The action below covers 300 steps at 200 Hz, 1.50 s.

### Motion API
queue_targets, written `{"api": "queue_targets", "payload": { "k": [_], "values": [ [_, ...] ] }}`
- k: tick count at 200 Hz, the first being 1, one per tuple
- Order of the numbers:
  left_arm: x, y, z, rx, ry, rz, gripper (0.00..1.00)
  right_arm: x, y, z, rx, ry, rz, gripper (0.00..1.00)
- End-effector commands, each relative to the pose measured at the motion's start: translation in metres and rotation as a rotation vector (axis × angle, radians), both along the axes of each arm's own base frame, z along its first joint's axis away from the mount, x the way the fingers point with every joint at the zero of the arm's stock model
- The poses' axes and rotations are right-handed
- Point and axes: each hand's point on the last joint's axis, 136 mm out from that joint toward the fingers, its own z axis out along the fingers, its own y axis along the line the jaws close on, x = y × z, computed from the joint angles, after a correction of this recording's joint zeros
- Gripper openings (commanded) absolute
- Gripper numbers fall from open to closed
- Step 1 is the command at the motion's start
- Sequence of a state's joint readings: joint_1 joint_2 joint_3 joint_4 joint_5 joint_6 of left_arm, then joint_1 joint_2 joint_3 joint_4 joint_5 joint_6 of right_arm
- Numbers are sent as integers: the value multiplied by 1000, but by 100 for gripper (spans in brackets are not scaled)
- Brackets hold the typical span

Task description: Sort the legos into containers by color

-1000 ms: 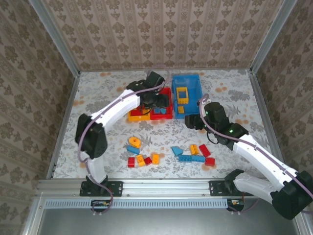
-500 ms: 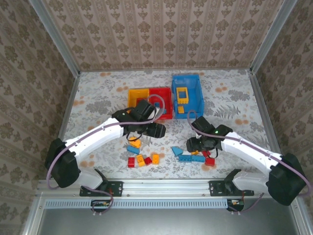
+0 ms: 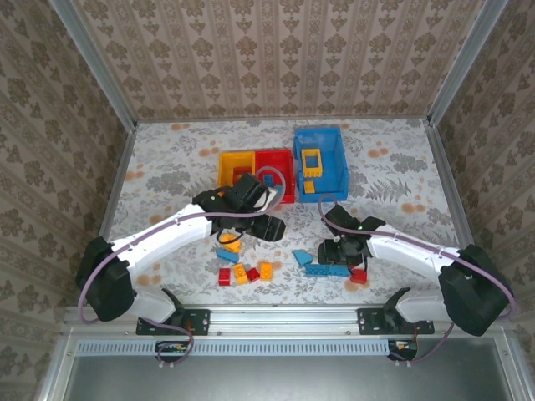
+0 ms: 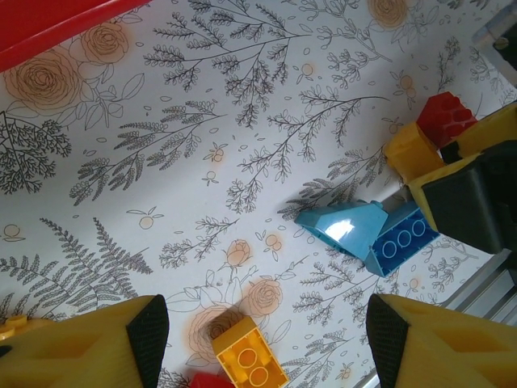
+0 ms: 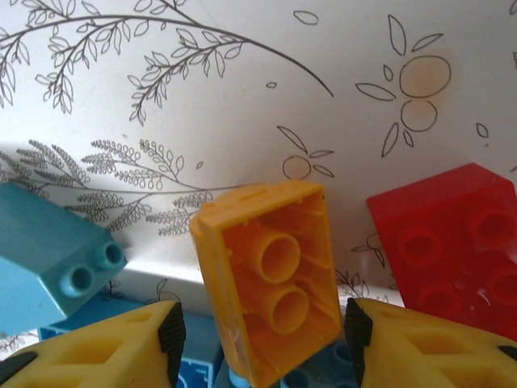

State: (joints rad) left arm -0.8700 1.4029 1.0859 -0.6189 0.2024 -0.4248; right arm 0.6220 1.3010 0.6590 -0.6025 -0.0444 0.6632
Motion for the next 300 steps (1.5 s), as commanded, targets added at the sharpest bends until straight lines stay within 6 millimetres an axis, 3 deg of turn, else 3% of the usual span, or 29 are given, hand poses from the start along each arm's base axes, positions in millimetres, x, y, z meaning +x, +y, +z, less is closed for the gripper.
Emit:
{"api": "queue_targets", "payload": {
  "k": [1, 29, 38, 72, 97, 115, 146, 172, 206, 239, 264, 300],
  "values": [
    [-6, -1, 10, -34, -23, -35, 69, 8, -4, -6, -21, -1, -41, 58],
    [-12, -4, 20, -88, -34, -53, 69, 17, -1, -11, -15, -2, -47, 55],
    [-14, -7, 24, -117, -34, -67, 70, 14, -4, -20, -36, 34, -50, 53],
    [-21, -16, 37, -191, -35, -113, 70, 23, 0, -21, -19, 17, -49, 40],
    [-15, -18, 48, -203, -51, -93, 70, 33, -3, 1, -33, -41, -45, 31],
    [-5, -19, 60, -213, -80, -48, 70, 51, -3, 34, -16, -123, -54, 29],
    [19, -12, 83, -234, -143, 53, 70, 96, -3, 73, 26, -202, -77, 28],
    [32, -9, 110, -271, -186, 71, 70, 138, 3, 79, 29, -215, -68, 28],
    [41, -11, 126, -288, -204, 64, 71, 191, 4, 73, -11, -199, -77, 28],
    [49, -18, 132, -303, -211, 62, 71, 227, -2, 66, -28, -199, -98, 28],
    [54, -23, 133, -312, -215, 68, 71, 242, -4, 54, -34, -169, -96, 28],
    [58, -33, 133, -322, -209, 51, 71, 248, -2, 31, -41, -110, -82, 31]
  ]
}}
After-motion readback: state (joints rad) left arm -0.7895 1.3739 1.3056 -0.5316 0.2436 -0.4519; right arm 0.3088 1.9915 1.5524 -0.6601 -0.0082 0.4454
